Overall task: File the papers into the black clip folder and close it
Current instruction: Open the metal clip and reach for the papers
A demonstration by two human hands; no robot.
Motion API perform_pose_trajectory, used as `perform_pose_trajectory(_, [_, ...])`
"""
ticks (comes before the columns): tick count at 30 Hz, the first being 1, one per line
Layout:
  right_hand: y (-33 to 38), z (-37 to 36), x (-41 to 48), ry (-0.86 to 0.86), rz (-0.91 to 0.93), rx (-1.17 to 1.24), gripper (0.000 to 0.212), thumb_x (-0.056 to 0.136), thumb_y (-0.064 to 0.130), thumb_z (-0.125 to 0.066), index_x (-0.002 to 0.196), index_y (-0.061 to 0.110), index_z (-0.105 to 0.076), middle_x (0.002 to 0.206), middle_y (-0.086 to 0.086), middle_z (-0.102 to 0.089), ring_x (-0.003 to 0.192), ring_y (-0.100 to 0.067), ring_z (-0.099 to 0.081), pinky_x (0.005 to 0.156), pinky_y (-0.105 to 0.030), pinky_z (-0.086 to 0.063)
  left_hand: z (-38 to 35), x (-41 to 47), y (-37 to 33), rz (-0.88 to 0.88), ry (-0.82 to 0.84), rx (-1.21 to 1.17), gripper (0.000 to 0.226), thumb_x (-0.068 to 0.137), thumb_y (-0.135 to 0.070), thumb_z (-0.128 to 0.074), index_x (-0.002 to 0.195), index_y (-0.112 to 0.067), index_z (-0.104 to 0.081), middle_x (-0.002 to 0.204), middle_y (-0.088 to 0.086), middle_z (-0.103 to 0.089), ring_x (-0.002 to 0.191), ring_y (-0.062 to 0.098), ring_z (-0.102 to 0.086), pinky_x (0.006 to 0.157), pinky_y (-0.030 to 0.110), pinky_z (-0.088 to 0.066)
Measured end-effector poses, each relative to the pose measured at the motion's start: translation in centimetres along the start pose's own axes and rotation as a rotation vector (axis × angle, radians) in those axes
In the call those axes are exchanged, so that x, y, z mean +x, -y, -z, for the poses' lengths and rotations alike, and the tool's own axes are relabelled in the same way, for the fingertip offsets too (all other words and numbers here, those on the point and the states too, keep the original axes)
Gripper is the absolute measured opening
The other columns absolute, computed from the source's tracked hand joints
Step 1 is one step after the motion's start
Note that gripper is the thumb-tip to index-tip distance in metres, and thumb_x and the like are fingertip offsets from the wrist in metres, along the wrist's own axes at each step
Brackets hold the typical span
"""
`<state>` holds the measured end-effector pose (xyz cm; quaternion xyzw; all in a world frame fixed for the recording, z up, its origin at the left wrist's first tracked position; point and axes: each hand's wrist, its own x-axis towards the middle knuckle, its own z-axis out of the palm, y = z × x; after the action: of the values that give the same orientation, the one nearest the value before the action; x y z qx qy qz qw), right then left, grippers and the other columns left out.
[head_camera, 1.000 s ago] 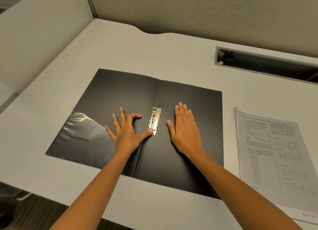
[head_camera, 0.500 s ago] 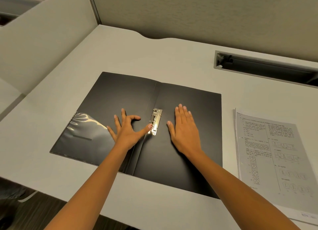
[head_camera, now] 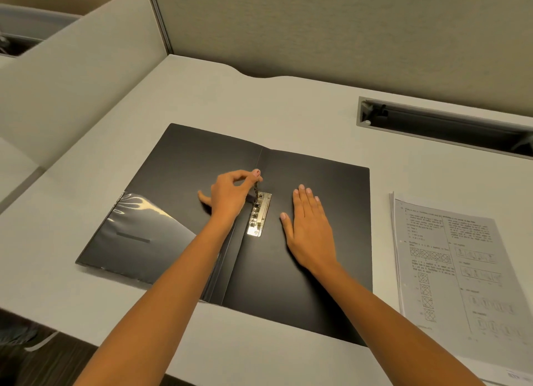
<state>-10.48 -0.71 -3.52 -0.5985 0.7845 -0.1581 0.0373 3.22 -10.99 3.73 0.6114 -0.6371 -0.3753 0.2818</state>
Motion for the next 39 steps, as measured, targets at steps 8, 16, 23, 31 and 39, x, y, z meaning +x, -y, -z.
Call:
perform_pose_trajectory(8, [-0.1,-0.2,0.1,-0.004,-0.01,0.027,0.066,0.096,0.052,-0.015,0.15,0.014,-0.01,0.16,-0.004,-0.012,0.148,-0.014,-0.005,0.116,-0.027,0.004,-2.7,2.5,0.1,-0.126,-0.122,0.131,0.023,0.083,-0.049,-0.059,0.074,-0.031,-0.07,0.083,-0.014,-0.069,0.099,0.011,-0.057,0.108,0.051,-0.011])
perform_pose_trajectory(16, [-0.1,-0.2,0.1,0.001,-0.009,0.066,0.065,0.097,0.051,-0.016,0.151,0.016,-0.008,0.16,-0.002,-0.009,0.148,-0.013,-0.002,0.117,-0.026,0.004,-2.3,2.8,1.9,-0.237,-0.032,0.092,0.015,0.082,-0.041,-0.065,0.094,-0.034,-0.069,0.099,-0.015,-0.07,0.096,-0.003,-0.054,0.109,0.044,-0.015])
perform_pose_trajectory(23, [-0.2,0.8,-0.1,-0.014,-0.011,0.224,0.057,0.1,0.041,-0.028,0.15,0.016,-0.019,0.159,0.0,-0.02,0.147,-0.011,-0.012,0.12,-0.027,-0.007,-0.5,-1.0,2.6,-0.274,0.009,-0.138,0.024,0.087,-0.016,-0.061,0.109,-0.024,-0.066,0.107,-0.01,-0.065,0.099,-0.002,-0.057,0.094,0.03,-0.048])
perform_pose_trajectory(31, [-1.2,5.0,-2.3,-0.152,-0.27,0.63,0.037,0.096,0.02,-0.048,0.133,0.017,-0.049,0.133,-0.001,-0.055,0.12,-0.013,-0.051,0.103,-0.025,-0.038,-0.9,-7.3,2.2,-0.358,-0.01,-0.131,0.022,0.088,-0.016,-0.061,0.108,-0.023,-0.066,0.116,-0.011,-0.062,0.109,0.004,-0.052,0.09,0.011,-0.041])
perform_pose_trajectory(39, [-5.1,8.5,-9.5,-0.429,-0.451,0.59,0.026,0.09,0.014,-0.059,0.116,0.018,-0.058,0.119,-0.003,-0.062,0.097,-0.011,-0.055,0.09,-0.024,-0.042,-4.5,-11.9,0.0,-0.473,0.204,-0.109,0.019,0.089,-0.019,-0.059,0.104,-0.03,-0.065,0.111,-0.019,-0.061,0.112,-0.002,-0.048,0.089,0.006,-0.034])
